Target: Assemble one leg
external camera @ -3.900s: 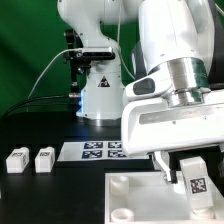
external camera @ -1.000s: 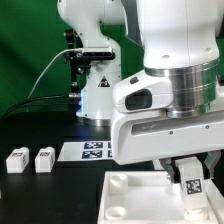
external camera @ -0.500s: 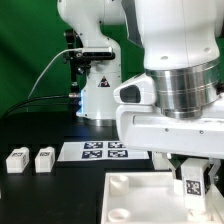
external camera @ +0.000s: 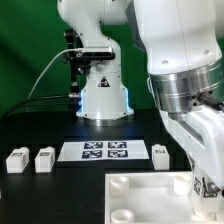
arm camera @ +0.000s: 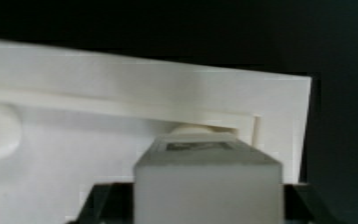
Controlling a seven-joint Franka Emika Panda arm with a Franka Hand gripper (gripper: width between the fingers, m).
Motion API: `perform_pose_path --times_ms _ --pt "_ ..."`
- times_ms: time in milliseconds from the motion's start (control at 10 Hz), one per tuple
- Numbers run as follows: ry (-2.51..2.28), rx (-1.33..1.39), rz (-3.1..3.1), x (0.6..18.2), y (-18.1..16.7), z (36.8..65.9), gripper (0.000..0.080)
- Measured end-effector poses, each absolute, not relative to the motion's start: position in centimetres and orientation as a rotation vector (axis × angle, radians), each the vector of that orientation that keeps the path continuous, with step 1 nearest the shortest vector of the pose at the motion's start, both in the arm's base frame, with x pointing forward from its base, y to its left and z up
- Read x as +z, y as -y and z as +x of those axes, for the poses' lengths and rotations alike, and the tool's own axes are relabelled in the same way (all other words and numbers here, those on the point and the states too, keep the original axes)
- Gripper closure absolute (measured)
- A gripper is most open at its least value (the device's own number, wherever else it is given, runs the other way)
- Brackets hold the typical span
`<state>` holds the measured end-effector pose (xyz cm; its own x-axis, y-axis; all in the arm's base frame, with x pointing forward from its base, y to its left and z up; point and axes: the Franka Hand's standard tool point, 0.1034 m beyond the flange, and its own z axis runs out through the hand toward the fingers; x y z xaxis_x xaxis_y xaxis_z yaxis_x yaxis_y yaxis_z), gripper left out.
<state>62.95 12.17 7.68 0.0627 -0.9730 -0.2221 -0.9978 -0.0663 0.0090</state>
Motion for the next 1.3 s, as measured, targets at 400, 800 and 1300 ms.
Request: perform_pose_path --times_ms 400,800,1300 --pt "-2.062 0.26 -2.163 7.6 -12.3 62.9 0.0506" --pt "-1.521 0.262 -2.588 7.5 -12.8 61.8 0.017" --pt "-0.656 0.213 -2.959 7.4 -12.3 61.6 0.0151"
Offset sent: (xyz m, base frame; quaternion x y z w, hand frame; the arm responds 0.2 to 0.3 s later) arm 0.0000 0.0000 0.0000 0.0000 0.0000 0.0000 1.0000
